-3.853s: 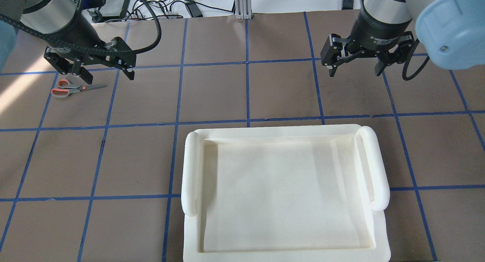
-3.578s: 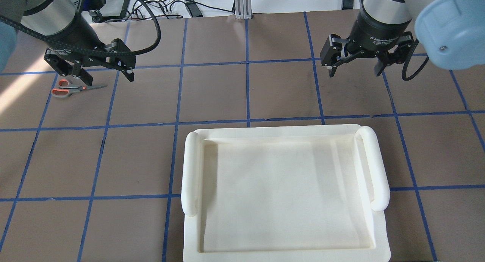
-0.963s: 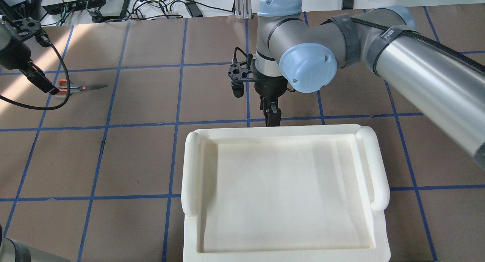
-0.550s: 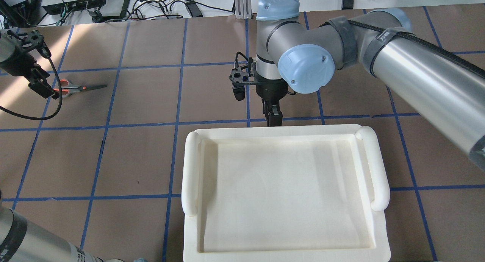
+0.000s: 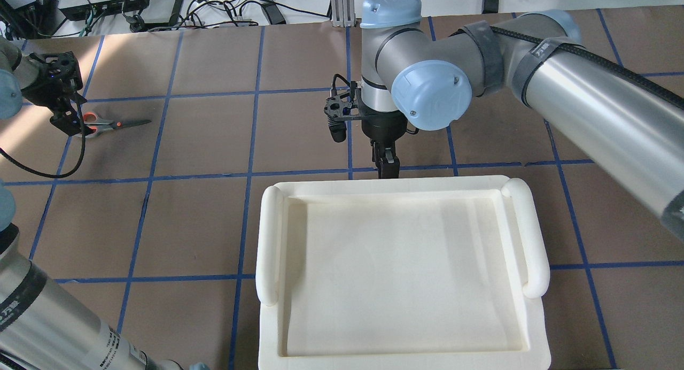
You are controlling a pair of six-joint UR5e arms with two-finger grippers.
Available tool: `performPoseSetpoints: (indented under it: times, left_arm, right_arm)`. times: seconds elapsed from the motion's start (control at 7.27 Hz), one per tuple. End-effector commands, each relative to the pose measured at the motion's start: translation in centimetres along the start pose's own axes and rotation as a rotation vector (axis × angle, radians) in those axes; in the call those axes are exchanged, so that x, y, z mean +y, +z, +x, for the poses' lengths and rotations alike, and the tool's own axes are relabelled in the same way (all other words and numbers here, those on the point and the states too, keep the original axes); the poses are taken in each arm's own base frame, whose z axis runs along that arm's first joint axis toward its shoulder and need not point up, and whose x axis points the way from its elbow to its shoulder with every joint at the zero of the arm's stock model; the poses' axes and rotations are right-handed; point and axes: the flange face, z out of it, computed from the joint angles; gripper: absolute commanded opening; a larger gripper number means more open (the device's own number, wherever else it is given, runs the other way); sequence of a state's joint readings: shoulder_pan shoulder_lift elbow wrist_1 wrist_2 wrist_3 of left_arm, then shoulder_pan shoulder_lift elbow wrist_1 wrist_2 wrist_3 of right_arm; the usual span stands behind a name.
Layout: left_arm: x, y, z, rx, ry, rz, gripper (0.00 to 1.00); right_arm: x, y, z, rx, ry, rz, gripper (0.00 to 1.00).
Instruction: Place scissors in drawer with both arms
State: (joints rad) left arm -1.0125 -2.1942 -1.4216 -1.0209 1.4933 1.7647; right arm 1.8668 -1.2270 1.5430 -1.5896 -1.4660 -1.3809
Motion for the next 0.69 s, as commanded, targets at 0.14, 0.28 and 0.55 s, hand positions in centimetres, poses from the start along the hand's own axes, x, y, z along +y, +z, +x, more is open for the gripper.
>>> performPoseSetpoints:
  times: [0.14,0.28,0.55]
  left_arm:
    - [0.3,3.5,-2.3,-0.011,0.067,0.002,0.98]
    - [0.5,4.0,-2.9,-0.012,0.101,0.001,0.98]
    - [0.4,5.1,-3.0,0.0,0.117,0.006,0.93]
  right_arm:
    - [-0.6,-0.1,2.3,-0.16,0.003,-0.015,0.88]
    - [-0.7,1.7,3.8,-0.187,-0.018,-0.017,0.88]
    - [-0.6,3.4,4.4,-0.246,-0.016,-0.027,0.9]
